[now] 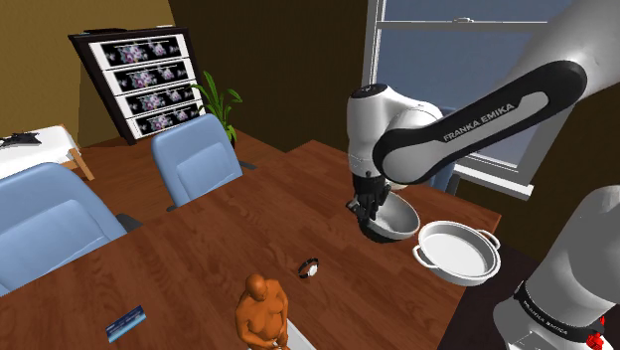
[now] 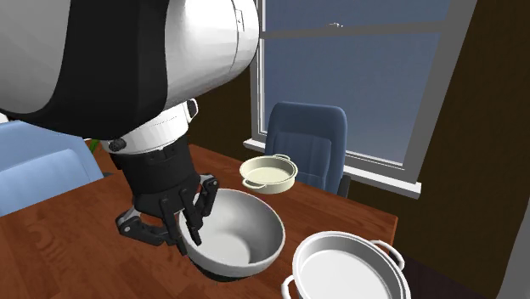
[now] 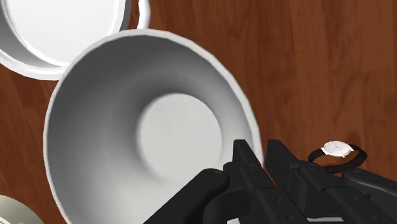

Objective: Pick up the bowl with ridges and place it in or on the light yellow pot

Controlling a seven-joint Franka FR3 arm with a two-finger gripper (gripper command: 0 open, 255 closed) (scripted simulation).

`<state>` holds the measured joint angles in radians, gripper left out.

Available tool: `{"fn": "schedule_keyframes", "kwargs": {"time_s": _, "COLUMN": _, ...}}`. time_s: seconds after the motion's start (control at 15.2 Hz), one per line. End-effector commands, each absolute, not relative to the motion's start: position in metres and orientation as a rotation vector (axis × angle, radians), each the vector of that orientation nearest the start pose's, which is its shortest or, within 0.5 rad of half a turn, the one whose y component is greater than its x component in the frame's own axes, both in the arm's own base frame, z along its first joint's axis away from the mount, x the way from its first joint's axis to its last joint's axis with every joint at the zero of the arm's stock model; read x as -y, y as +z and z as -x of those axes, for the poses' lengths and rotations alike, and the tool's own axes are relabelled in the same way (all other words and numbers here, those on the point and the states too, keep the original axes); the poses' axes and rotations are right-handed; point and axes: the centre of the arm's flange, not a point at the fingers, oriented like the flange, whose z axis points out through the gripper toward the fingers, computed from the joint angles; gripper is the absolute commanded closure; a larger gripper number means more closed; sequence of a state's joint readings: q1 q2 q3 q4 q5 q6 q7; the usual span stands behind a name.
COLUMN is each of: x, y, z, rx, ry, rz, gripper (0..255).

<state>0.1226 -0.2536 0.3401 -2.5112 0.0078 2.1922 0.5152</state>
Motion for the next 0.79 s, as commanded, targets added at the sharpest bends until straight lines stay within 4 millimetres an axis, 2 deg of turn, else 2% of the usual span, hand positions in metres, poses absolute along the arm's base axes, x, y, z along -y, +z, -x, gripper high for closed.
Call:
{"fn": "schedule_keyframes", "kwargs": {"time_s": 0.0, "x": -0.190, "y": 0.370, "z": -0.386, "rx": -0.115, "ry": 0.055, "rz": 3.245, "gripper": 255}}
{"fn": "schedule_keyframes", "kwargs": {"time_s": 0.73, "x": -0.073, "y": 0.385, "z": -0.470, "rx": -0.115, "ry": 0.055, "rz": 3.245, "gripper": 255}}
